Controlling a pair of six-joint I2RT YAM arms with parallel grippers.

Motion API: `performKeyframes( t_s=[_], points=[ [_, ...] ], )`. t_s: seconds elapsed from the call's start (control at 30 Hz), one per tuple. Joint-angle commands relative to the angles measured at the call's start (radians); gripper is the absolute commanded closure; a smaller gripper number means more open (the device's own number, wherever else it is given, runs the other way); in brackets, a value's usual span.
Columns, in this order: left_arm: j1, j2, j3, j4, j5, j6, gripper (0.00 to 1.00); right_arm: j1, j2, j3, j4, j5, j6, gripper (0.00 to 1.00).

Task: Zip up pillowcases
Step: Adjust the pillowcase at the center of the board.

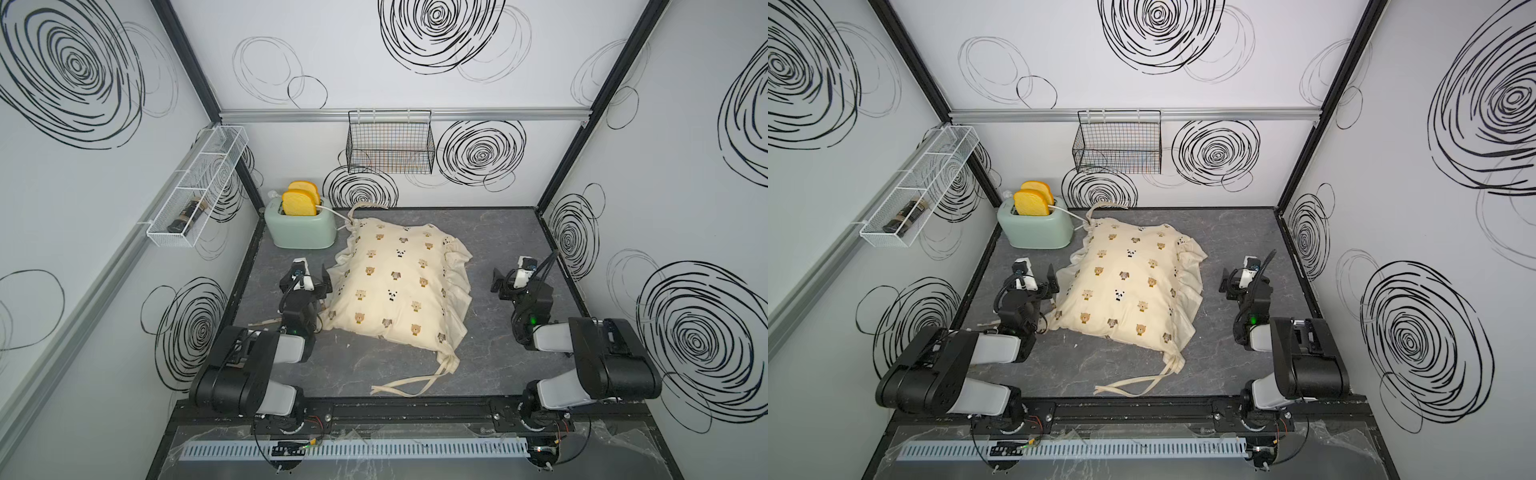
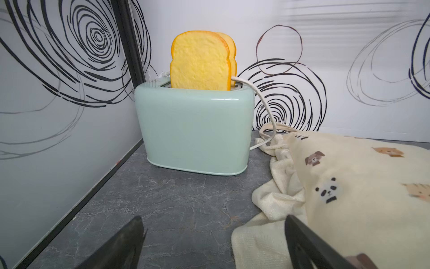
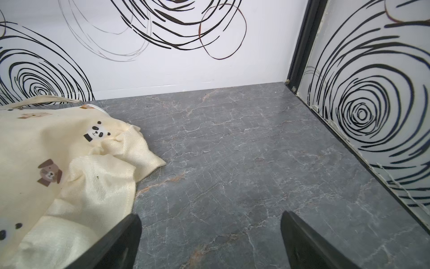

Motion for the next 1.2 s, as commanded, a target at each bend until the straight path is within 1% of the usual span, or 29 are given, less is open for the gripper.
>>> performKeyframes(
  t_s=[0.0,0.27,0.43,0.7,0.73,0.77,0.8,0.83,0.87,0.9,0.93,0.97,1.0,1.03,1.13,1.17],
  points=[
    [0.002,0.002,-0.007,0.061,-0.006,0.009,0.04,0.003,-0.002,-0.003,0.035,0.001,-0.007,0.03],
    [0.006,0.002,-0.005,0.056,-0.001,0.007,0.04,-0.004,0.003,0.002,0.029,-0.012,-0.004,0.02],
    [0.048,-0.002,-0.003,0.041,0.072,-0.019,0.04,-0.006,0.005,0.006,0.024,-0.013,-0.004,0.02],
    [0.047,-0.004,-0.003,0.037,0.077,-0.018,0.04,-0.015,0.004,0.008,0.015,-0.030,0.001,0.02],
    [0.041,-0.018,-0.001,0.042,0.061,-0.009,0.04,-0.012,-0.006,0.004,0.031,-0.020,-0.011,0.01],
    [0.021,-0.066,0.035,-0.056,0.002,-0.003,0.04,-0.013,-0.017,0.020,0.044,-0.007,-0.025,0.00],
    [-0.007,-0.132,0.084,-0.191,-0.069,0.007,0.04,-0.013,-0.064,0.092,-0.093,-0.005,-0.027,0.01],
    [-0.032,-0.189,0.119,-0.278,-0.124,0.004,0.04,-0.013,-0.105,0.184,-0.309,-0.020,-0.014,0.02],
    [-0.061,-0.249,0.162,-0.373,-0.174,-0.032,0.04,-0.002,-0.131,0.280,-0.490,-0.015,0.006,0.02],
    [-0.086,-0.295,0.214,-0.495,-0.196,-0.095,0.04,0.016,-0.148,0.330,-0.580,-0.001,0.007,0.02],
    [-0.111,-0.327,0.259,-0.601,-0.209,-0.165,0.04,0.034,-0.161,0.354,-0.631,0.013,0.007,0.02],
    [-0.144,-0.353,0.297,-0.726,-0.205,-0.243,0.04,0.055,-0.168,0.375,-0.681,-0.003,0.008,0.02],
    [-0.181,-0.367,0.320,-0.804,-0.176,-0.295,0.04,0.074,-0.166,0.388,-0.718,-0.038,0.004,0.00],
    [-0.222,-0.372,0.338,-0.866,-0.157,-0.332,0.04,0.094,-0.157,0.399,-0.745,-0.067,0.003,0.02],
    [-0.353,-0.342,0.385,-1.063,-0.109,-0.404,0.04,0.184,-0.102,0.454,-0.824,-0.156,-0.011,0.13],
    [-0.385,-0.326,0.396,-1.133,-0.084,-0.446,0.04,0.213,-0.070,0.483,-0.848,-0.188,-0.013,0.15]
  ],
)
